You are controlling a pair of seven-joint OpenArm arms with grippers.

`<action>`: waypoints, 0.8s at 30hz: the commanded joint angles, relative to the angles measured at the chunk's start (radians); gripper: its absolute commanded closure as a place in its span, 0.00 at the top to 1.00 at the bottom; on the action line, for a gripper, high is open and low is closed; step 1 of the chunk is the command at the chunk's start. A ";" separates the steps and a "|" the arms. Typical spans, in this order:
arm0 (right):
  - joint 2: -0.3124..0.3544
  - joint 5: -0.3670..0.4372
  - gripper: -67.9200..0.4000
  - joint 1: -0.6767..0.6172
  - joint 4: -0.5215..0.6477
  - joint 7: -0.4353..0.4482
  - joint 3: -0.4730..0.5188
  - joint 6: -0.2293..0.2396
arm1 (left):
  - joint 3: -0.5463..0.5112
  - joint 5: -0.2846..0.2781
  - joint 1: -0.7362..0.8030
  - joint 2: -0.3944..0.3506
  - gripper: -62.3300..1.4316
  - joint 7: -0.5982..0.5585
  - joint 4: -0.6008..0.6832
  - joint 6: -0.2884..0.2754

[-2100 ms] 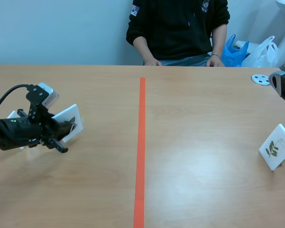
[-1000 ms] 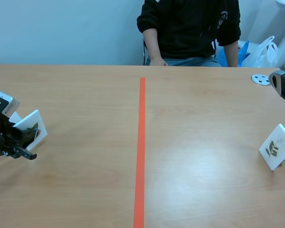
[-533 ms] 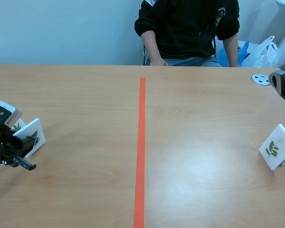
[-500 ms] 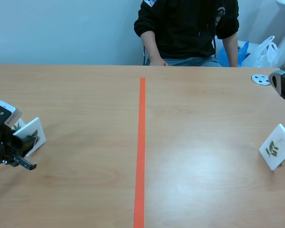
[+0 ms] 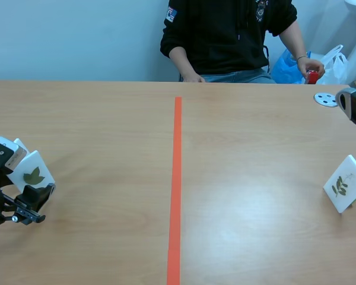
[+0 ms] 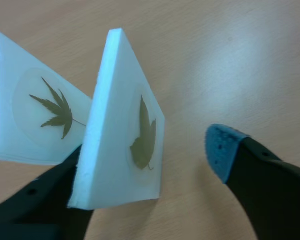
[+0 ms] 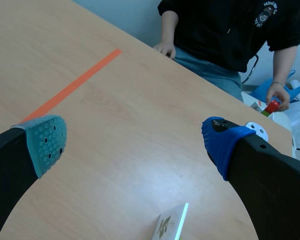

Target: Sort the leaf by its shape. The table is split by an orange tape line. A compound leaf with several leaflets goes to the left side, a simple leaf with one blade goes to the right side. Return to the home posture when a red brick is placed on the table.

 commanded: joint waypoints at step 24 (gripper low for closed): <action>0.008 0.007 0.81 0.024 0.010 0.018 0.013 -0.007 | -0.194 -0.053 0.255 -0.118 1.00 0.078 0.512 -0.003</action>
